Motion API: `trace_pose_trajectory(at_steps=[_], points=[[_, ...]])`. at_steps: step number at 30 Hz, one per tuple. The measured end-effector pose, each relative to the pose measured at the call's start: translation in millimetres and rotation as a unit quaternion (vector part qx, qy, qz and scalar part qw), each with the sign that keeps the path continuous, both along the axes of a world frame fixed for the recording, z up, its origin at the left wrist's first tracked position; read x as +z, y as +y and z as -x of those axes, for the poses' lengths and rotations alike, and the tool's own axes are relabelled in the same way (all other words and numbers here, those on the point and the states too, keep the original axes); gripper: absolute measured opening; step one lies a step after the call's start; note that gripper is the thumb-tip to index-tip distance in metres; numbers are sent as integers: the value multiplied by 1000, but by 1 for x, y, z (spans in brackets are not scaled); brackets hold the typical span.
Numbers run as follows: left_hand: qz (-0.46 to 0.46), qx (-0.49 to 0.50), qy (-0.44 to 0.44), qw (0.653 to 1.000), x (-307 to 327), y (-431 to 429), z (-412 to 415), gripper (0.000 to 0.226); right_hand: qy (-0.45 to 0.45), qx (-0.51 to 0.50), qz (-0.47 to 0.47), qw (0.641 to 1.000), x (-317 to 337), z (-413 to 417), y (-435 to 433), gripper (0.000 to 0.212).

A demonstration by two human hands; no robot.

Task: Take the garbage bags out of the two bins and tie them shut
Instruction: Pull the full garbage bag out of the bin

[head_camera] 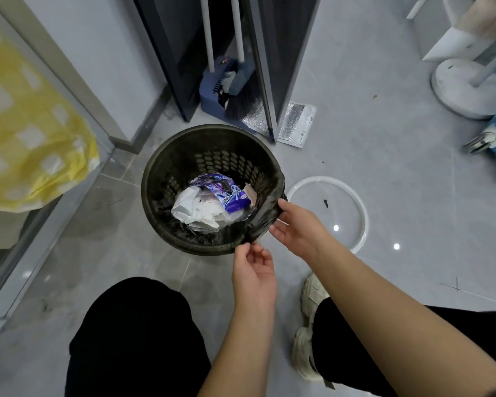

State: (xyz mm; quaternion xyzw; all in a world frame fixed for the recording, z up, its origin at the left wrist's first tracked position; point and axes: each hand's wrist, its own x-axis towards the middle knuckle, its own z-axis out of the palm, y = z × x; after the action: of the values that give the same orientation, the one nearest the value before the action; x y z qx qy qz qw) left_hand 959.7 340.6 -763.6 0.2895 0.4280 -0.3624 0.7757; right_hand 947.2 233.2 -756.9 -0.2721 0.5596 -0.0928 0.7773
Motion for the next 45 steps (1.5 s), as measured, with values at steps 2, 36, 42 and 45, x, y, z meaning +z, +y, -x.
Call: trace_pose_trajectory(at_steps=[2,36,42,45], points=[[-18,-1,3,1000,1,2,-5,14,15,29,7,999,7,-1,-2,13],[-484,-527,-634,293,37,87,-205,21,86,566,588,571,38,-36,-89,25],[-579,-481,-633,179,31,97,-239,20,165,609,700,335,32,-37,-120,32],[-626,-479,-602,125,29,89,-252,23,250,567,726,297,30,-46,-126,10]])
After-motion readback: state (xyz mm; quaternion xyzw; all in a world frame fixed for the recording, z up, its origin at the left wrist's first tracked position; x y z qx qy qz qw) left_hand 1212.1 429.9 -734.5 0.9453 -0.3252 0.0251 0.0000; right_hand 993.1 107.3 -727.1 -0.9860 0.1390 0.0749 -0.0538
